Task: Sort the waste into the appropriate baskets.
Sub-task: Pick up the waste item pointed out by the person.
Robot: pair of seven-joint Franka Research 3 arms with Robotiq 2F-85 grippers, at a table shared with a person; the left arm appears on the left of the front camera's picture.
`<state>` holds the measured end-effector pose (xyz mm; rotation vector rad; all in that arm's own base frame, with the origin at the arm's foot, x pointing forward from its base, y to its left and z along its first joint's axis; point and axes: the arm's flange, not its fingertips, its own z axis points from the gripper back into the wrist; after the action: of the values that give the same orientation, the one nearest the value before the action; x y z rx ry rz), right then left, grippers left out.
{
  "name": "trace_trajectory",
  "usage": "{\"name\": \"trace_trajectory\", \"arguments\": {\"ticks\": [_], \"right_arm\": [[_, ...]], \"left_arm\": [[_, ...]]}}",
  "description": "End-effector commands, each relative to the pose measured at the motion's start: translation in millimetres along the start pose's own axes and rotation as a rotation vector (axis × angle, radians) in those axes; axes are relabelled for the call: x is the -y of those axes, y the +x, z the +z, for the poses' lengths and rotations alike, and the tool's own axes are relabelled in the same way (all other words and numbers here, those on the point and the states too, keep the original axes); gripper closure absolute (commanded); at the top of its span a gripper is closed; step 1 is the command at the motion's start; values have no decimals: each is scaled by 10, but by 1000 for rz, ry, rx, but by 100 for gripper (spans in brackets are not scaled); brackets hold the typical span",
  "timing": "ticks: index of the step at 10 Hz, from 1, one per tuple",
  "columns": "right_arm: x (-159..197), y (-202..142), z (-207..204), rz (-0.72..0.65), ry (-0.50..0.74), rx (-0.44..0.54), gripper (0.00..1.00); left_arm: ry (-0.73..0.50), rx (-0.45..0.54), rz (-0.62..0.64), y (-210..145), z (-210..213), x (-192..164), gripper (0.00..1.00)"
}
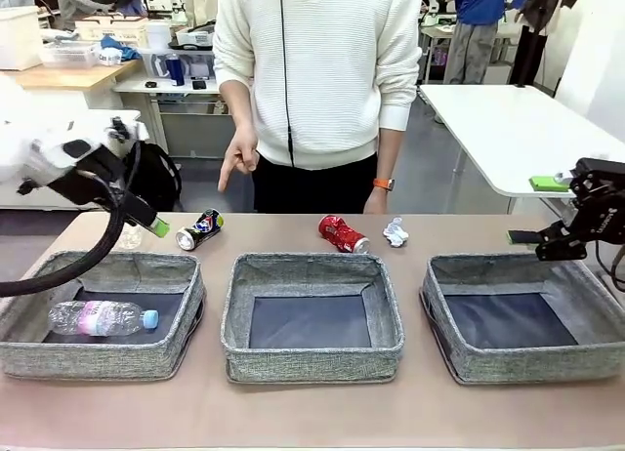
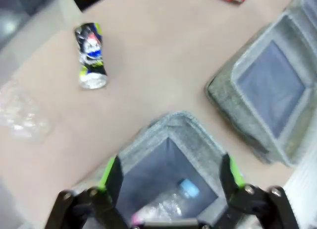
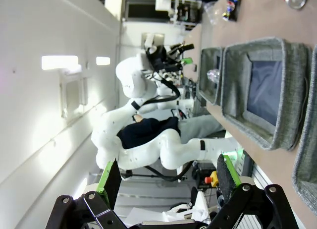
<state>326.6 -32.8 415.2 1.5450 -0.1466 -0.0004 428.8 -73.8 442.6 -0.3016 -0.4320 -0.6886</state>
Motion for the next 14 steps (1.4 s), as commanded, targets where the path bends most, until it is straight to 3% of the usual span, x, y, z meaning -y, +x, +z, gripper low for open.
{"name": "trace_trajectory", "arguments": {"ticks": [1,3,5,8,12,14], "right_arm": [[-58,-5,-2,-15,11,3,0],[-58,-5,-2,-15,11,3,0],[-58,-5,-2,-15,11,3,0],[-58,-5,-2,-15,11,3,0],[-58,-5,-2,-15,11,3,0],[-58,-5,-2,-15,11,3,0]], "left_arm": [[-3,-126,-95,773,-67,-190,0],[6,-216,-103,1304,-408,-304,0],[76,-307,-55,1562,-875,-440,0],[126,-419,-34,1661,-1438,-711,0],[211,-419,44,1563,-1927,-1113,0],[182,-428,53,1460,-2041,-1193,0]]}}
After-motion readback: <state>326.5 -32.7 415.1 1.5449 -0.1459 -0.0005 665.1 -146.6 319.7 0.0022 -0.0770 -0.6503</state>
